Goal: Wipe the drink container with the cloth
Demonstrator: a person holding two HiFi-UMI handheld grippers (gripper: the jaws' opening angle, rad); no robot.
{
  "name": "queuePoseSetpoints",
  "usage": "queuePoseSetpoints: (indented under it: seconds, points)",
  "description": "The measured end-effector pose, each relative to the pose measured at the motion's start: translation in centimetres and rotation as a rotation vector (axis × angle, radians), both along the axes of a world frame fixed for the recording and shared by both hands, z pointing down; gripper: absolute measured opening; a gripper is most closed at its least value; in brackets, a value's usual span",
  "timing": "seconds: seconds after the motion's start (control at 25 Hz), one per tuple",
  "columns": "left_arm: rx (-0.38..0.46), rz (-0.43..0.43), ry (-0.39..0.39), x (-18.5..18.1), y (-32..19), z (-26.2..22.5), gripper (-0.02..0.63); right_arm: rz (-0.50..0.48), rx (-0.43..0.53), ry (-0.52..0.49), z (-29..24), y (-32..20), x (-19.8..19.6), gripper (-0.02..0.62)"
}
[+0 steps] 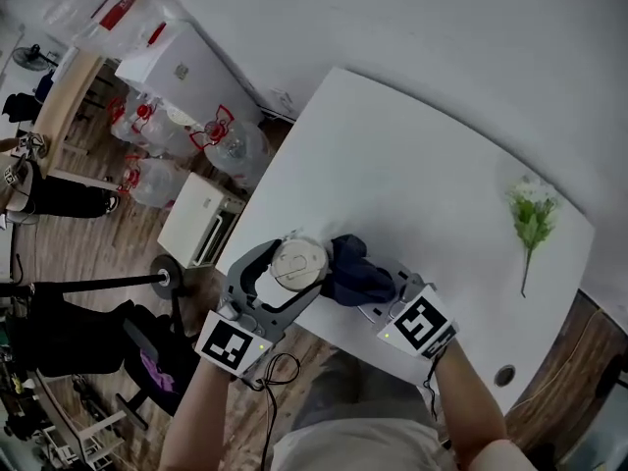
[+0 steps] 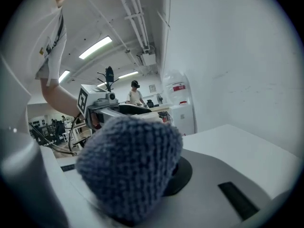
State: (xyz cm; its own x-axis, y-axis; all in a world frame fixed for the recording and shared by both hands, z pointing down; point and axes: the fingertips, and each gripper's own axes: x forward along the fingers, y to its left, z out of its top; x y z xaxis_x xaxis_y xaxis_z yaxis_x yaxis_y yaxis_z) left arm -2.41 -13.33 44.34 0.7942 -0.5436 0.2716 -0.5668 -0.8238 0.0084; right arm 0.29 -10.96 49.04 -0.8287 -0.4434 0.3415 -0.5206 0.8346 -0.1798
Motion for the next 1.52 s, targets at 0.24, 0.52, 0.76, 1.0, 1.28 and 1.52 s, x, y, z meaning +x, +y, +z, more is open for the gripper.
queuePoseSetpoints:
  seconds: [0.24,0.52,0.76,1.0,1.28,1.52]
  points:
    - [0.015,-0.004,-0.004,0.0,-0.2,0.1,0.368,-0.036,0.018,-0.051,0.2,-1.0,-0.8,0.082]
    - [-0.006,-0.017,0.005,0.0,0.0,0.3,0.368,-0.090,0.006,-0.112,0.4,-1.3,-0.6,0.146]
    - [-0.014,-0.007,-0.002,0.1,0.0,0.4,0.368,-0.226,-0.024,-0.103,1.2,-0.5,-2.6,0.262]
    - [-0.015,-0.005,0.000,0.1,0.1,0.3,0.368,-0.283,-0.009,-0.063,2.1,-1.0,-4.4,0.342]
    - [-0.024,-0.004,0.001,-0.1,0.0,0.3,0.368,-0.298,-0.045,-0.053,4.6,-1.6,-6.9,0.406]
    - [-0.027,0.011,-0.011,-0.2,0.0,0.5,0.368,-0.286,-0.079,0.064,8.0,-2.0,-7.3,0.413]
